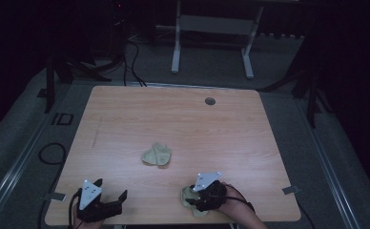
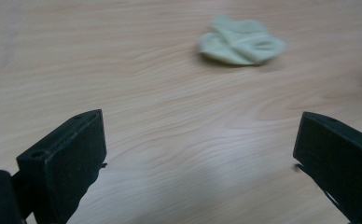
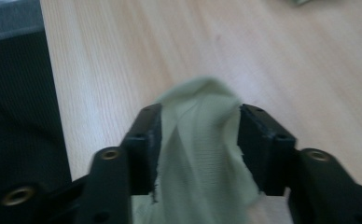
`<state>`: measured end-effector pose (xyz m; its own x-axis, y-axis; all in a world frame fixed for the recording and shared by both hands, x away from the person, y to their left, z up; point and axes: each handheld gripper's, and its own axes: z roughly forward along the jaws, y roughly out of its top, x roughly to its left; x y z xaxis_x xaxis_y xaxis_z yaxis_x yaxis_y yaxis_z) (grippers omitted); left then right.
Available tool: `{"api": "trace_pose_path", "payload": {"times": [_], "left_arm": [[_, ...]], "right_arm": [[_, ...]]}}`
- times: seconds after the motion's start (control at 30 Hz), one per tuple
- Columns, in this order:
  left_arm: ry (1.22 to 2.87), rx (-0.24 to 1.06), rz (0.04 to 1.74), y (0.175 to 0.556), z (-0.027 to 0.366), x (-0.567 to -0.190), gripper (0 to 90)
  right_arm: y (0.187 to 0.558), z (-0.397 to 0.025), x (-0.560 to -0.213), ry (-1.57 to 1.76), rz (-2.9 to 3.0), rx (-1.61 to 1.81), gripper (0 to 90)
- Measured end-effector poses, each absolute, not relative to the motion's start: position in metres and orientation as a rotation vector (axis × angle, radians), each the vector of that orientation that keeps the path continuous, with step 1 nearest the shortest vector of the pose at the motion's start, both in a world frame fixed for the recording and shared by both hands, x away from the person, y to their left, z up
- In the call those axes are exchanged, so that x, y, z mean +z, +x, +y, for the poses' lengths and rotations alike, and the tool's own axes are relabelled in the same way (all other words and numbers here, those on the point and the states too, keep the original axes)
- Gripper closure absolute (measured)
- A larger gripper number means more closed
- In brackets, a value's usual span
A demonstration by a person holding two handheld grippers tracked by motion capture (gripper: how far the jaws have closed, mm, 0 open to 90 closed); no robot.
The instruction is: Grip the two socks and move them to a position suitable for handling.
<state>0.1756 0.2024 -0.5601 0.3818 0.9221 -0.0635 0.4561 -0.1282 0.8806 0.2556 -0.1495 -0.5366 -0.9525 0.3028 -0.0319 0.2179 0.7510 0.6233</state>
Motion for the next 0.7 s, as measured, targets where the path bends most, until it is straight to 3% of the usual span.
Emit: {"api": "trace_pose_path", "payload": {"times": [0.27,0.63,0.7], "left_arm": [[1.847,0.432,0.964,0.179,0.149,-0.542,9.2],[1.990,0.220,0.830,0.206,0.074,-0.549,23.0],[2.010,0.197,0.831,0.213,0.068,-0.554,33.5]], "right_arm": [[0.250,-0.164,-0.503,0.508,2.737,1.091,57.8],[0.246,-0.164,-0.533,0.568,2.786,0.989,62.1],[0.248,-0.164,-0.537,0.577,2.786,0.969,62.1]]}}
